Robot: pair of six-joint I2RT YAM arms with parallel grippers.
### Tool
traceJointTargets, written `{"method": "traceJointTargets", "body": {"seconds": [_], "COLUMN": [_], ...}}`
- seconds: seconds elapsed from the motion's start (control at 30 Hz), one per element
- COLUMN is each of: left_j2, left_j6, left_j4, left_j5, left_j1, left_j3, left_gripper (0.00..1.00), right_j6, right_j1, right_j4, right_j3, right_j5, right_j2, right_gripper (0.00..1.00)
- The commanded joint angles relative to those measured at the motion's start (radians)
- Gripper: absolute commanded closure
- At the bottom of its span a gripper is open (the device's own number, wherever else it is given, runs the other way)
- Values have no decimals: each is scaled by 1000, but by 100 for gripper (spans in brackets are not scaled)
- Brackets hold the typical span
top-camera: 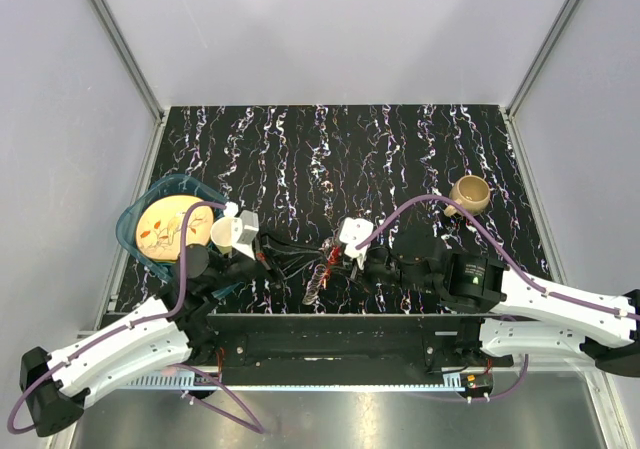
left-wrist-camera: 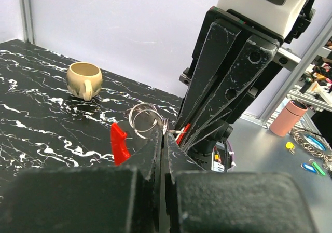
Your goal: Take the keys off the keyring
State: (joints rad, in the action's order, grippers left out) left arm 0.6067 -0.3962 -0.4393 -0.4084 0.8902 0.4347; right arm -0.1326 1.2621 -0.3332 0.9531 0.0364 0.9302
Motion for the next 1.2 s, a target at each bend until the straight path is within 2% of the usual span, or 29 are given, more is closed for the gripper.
{"method": "traceJointTargets", "body": {"seconds": [0.0, 0.3, 0.77, 1.07, 1.17], "left_j2": [-33, -35, -27, -18, -16], "left_j6": [56, 79, -47, -26, 6], "left_j4": [-4, 54, -81, -91, -41], "left_j5": [163, 241, 178, 126, 128], "left_j1": [-8, -8, -8, -7, -8], "left_j3": [4, 12, -10, -34, -22], "left_gripper": [100, 100, 100, 100, 100], "right_j6": [19, 25, 41, 54, 60], "right_j1": [3, 3, 2, 3, 3], "right_j4": [31, 39, 92, 92, 89], "right_j3": [-4, -8, -71, -77, -80], "right_j5": [-33, -35, -12, 8, 16], "right_j2": [-2, -7, 30, -7, -31], "right_gripper": [100, 100, 100, 100, 100]}}
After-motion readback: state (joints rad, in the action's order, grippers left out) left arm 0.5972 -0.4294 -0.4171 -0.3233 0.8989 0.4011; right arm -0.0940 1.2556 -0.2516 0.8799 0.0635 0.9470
